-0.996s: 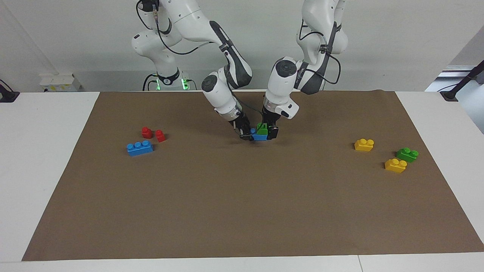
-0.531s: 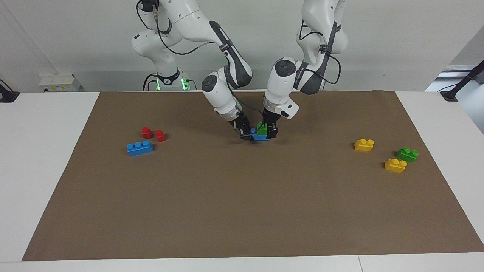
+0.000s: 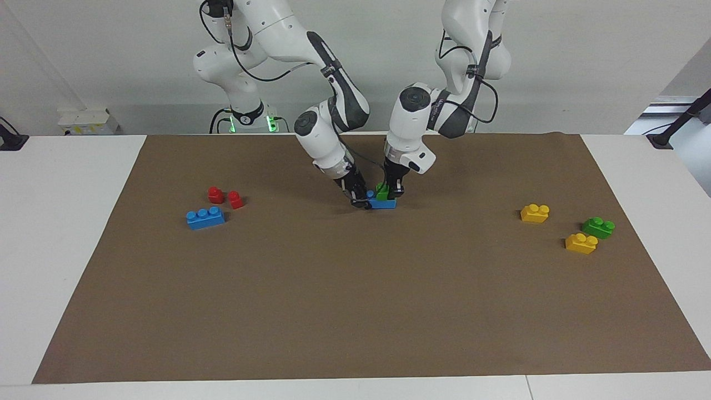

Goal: Remove green block with left arm and hold with right

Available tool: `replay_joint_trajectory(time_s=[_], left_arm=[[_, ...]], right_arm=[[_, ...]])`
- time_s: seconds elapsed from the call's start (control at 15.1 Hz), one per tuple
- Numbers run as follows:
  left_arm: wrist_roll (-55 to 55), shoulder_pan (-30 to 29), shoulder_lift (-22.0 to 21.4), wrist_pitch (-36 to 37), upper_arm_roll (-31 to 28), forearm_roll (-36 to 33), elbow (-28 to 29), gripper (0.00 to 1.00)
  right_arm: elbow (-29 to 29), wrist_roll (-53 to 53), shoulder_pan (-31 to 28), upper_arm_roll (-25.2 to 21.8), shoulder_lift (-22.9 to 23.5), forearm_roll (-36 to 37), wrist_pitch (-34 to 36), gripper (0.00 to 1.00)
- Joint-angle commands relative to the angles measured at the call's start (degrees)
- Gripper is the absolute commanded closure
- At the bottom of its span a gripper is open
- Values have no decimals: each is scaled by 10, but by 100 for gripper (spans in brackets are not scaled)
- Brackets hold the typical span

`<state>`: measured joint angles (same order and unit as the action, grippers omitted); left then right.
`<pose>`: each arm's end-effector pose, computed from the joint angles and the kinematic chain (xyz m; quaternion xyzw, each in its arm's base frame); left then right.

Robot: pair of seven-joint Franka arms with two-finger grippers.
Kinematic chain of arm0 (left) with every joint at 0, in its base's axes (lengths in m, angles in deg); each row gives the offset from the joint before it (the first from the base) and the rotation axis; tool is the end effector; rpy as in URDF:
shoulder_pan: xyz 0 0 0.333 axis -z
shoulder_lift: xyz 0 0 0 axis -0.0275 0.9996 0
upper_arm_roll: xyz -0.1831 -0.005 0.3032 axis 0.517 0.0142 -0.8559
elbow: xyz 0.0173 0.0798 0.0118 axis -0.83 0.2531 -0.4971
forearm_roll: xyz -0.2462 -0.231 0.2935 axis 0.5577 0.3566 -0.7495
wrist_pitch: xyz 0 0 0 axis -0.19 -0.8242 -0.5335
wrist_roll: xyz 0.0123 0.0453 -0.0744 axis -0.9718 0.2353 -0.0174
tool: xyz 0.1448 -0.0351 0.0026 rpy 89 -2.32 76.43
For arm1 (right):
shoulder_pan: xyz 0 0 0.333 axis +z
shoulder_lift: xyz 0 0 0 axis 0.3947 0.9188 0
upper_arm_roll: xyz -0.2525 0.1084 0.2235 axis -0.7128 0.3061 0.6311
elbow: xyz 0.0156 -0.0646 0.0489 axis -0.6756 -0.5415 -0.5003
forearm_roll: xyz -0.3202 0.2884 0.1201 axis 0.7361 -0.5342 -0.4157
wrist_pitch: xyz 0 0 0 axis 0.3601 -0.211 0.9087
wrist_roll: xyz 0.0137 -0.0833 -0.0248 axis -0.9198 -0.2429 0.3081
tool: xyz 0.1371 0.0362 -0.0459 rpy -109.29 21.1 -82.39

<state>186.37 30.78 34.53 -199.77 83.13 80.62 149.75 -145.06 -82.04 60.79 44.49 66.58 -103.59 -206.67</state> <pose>0.4549 -0.3626 0.3043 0.7060 0.7070 -0.0186 0.0367 0.4809 0.4016 0.2279 -0.6870 0.6834 0.1364 0.2061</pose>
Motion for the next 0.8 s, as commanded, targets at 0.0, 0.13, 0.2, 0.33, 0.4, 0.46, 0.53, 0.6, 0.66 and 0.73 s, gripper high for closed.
replay_joint_trajectory(time_s=[0.0,0.13,0.2,0.33,0.4,0.46,0.53,0.6,0.66,0.73], left_arm=[[2,-3,-19,17,-10,-11,-8,100],[-1,-10,-35,45,-12,-11,-17,100],[-3,-17,-50,57,-13,-11,-17,100],[-25,-28,-72,95,-12,-11,-18,100],[-33,-30,-79,109,-13,-11,-18,100],[-45,-39,-84,118,-14,-11,-18,100],[-55,-50,-87,123,-14,-11,-18,100],[-68,-63,-88,124,-14,-11,-18,100],[-88,-76,-90,125,-15,-11,-18,100],[-110,-93,-91,125,-15,-11,-18,100]], right_arm=[[-2,25,2,5,5,-21,-6,100],[-2,25,2,5,5,-21,-6,100],[-2,25,2,6,5,-21,-6,100],[-2,25,2,5,5,-21,-6,100],[-2,25,2,5,5,-21,-6,100],[-2,25,2,5,5,-21,-6,100],[-2,25,2,5,5,-21,-6,100],[-1,25,2,5,5,-21,-5,100],[0,25,0,5,4,-21,-2,100],[0,26,-5,5,2,-21,3,100]])
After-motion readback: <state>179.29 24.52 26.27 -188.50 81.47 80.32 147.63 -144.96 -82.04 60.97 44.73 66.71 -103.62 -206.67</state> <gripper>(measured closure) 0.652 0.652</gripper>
